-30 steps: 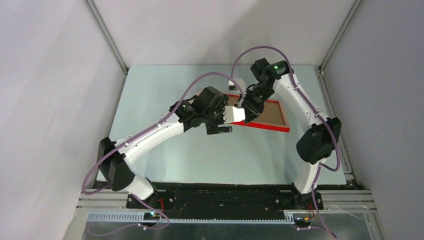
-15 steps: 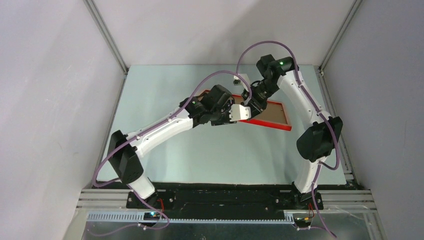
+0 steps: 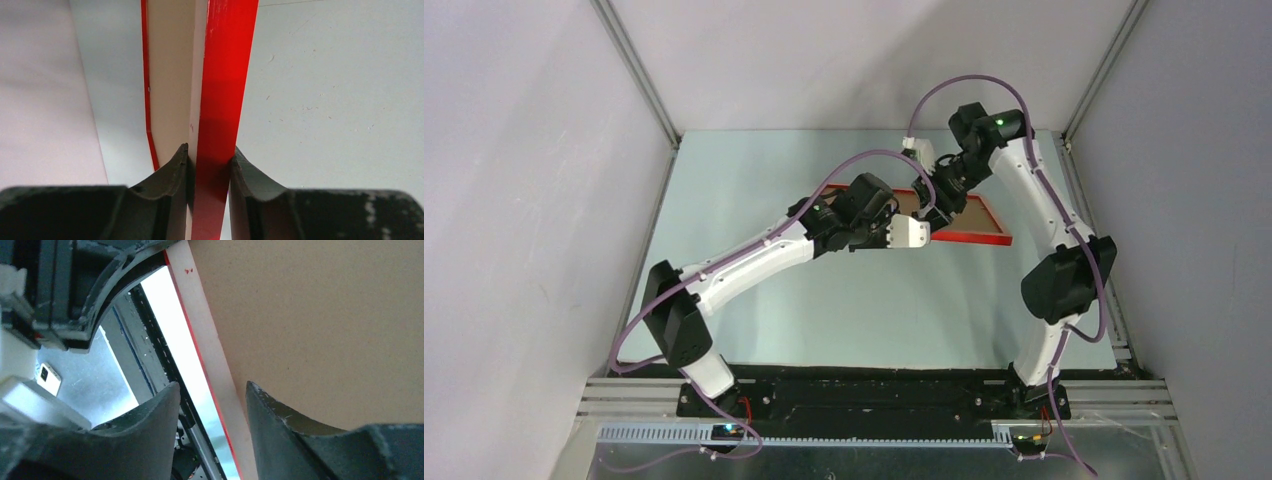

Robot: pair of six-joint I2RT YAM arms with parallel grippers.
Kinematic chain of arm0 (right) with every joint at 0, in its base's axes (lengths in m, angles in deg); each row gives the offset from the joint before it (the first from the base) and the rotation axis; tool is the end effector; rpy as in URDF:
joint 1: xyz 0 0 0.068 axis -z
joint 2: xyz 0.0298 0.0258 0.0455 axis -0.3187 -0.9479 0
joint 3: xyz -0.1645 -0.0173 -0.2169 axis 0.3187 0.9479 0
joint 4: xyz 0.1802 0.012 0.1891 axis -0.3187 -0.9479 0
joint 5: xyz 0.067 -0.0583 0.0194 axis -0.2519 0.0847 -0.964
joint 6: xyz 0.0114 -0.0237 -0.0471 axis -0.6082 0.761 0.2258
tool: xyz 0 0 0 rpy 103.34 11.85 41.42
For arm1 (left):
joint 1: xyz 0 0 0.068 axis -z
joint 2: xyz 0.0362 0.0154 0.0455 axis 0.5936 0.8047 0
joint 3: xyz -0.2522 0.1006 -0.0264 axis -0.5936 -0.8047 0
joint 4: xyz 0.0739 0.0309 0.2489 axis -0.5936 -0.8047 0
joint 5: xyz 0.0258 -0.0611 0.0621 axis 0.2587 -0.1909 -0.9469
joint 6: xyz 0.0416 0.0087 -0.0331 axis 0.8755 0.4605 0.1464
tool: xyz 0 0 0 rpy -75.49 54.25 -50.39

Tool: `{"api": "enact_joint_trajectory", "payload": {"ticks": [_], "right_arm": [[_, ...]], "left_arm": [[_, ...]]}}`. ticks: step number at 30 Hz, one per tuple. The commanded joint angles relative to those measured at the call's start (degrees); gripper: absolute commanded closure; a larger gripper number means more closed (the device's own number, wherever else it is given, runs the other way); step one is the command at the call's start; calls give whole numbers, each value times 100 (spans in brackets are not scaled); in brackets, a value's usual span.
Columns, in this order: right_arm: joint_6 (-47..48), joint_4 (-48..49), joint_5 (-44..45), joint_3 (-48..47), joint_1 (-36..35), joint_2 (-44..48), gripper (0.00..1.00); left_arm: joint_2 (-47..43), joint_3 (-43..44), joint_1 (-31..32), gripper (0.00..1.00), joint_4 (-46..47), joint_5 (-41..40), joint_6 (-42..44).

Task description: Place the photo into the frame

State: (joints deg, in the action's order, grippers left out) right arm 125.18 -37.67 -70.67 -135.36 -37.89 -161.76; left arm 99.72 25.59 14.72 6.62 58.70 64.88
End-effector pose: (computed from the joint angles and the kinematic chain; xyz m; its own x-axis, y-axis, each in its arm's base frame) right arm 0.3203 0.1358 0.3617 -0.4899 -0.6919 -0.5303 -0.8687 0.3364 0.3636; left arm 0.2287 -0.2795 0.3231 0.2213 0.8844 -0.4109 0.8546 0.0271 0.5186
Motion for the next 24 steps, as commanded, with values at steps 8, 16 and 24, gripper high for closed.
{"api": "enact_joint_trajectory", "payload": {"ticks": [8, 16, 24], "right_arm": [[-719, 613, -250, -174, 605, 1168, 13], [-1112, 1007, -282, -180, 732, 1723, 6], [-1603, 1510, -167, -28, 908, 2308, 2]], "left_arm": [[-734, 345, -35, 100, 116, 31, -738], [-959, 665, -38, 100, -205, 304, -1035], [-698, 1487, -251, 100, -633, 600, -1675]]}}
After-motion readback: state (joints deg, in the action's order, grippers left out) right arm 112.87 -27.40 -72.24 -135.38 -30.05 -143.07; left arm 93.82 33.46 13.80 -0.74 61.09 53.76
